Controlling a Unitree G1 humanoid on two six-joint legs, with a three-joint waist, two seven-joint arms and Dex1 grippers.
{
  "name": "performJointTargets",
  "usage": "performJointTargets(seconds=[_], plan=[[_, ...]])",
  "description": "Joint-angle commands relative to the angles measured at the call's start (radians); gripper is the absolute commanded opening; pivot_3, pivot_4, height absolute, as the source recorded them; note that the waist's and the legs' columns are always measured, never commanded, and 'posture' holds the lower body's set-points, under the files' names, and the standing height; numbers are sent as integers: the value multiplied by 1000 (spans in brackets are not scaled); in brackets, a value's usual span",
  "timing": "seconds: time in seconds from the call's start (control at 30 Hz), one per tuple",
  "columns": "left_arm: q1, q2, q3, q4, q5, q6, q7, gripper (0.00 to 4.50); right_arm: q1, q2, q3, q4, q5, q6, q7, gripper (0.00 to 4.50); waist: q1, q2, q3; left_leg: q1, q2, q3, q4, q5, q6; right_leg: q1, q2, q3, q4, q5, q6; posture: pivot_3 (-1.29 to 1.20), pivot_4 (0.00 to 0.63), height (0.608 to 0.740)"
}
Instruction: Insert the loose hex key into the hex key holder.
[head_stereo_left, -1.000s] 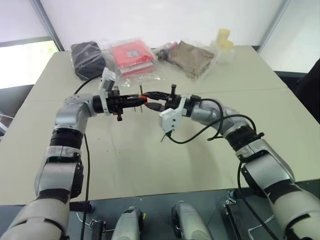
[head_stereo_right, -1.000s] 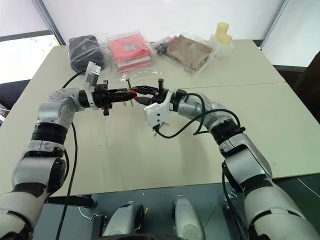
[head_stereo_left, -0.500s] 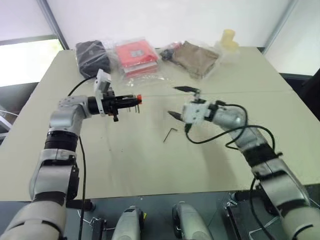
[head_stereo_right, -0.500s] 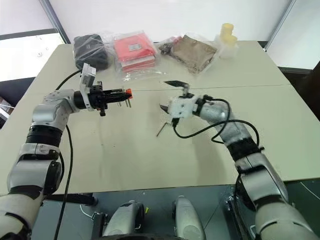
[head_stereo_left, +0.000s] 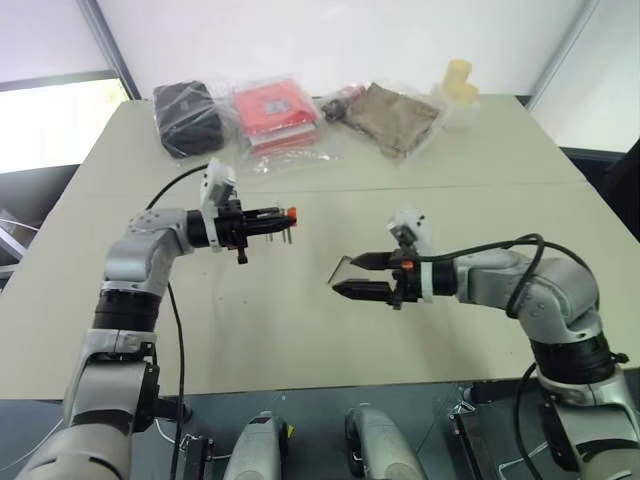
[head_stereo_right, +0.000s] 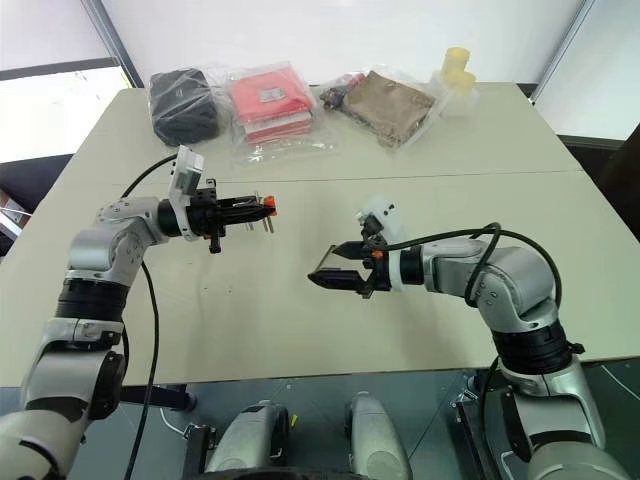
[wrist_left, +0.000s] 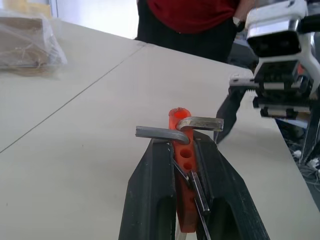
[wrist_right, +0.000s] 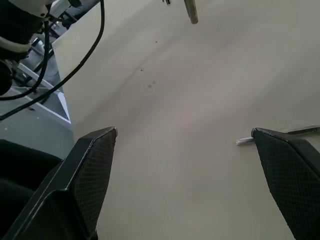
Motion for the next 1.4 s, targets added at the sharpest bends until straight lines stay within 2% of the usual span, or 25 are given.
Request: performJointTargets(seconds=[0.03, 0.4, 0.63, 0.9, 1.0, 1.07, 1.13, 1.23, 1.4], plan=[[14, -1, 28, -70, -33, 10, 30, 0, -16, 43, 74, 92, -101, -65, -22, 4459, 0, 0, 0, 0, 0, 0, 0, 0, 0, 0, 0, 0, 0, 0, 0, 0, 150, 740], [72, 7, 43, -144, -62, 37, 97, 0, -125, 150, 150, 408, -325, -235, -12, 4459, -6, 0, 0, 0, 0, 1, 1, 0, 0, -1, 0, 0, 0, 0, 0, 0, 150, 740], [90, -7, 51, -159, -66, 36, 134, 0, -191, 227, 174, 530, -410, -277, -11, 4459, -7, 0, 0, 1, 0, 1, 1, 0, 0, 0, 0, 0, 1, 0, 0, 0, 150, 740], [96, -29, 52, -138, -54, 4, 163, 0, -240, 291, 283, 669, -601, -382, -44, 4459, -8, -1, -1, 2, 0, 2, 1, 0, 0, 1, 0, 0, 1, 0, 0, 0, 150, 740], [97, -40, 52, -130, -50, -11, 173, 0, -236, 311, 322, 703, -662, -426, -40, 3609, -9, -2, -2, 4, 0, 2, 0, 0, 0, 2, 0, 0, 1, 0, 0, 0, 150, 740], [96, -50, 53, -123, -48, -24, 181, 0, -229, 323, 337, 727, -704, -460, -45, 2693, -10, -3, -3, 4, 0, 2, 0, 0, 0, 2, 0, 0, 1, 0, 0, 0, 150, 740], [95, -60, 56, -115, -46, -38, 193, 0, -223, 336, 348, 752, -742, -489, -48, 1512, -10, -3, -3, 4, 0, 2, 0, 0, 0, 2, 0, 0, 1, 0, 0, 0, 150, 740], [95, -69, 53, -105, -44, -53, 200, 0, -215, 351, 352, 788, -783, -520, -49, 24, -11, -3, -4, 5, 1, 2, 0, 0, 0, 3, 1, 0, 1, 0, 0, 0, 150, 740], [93, -73, 52, -95, -43, -67, 206, 0, -198, 367, 330, 793, -809, -528, -34, 24, -12, -5, -9, 8, 1, 2, -1, 0, 0, 6, 1, 0, 1, 0, 0, 0, 150, 740]])
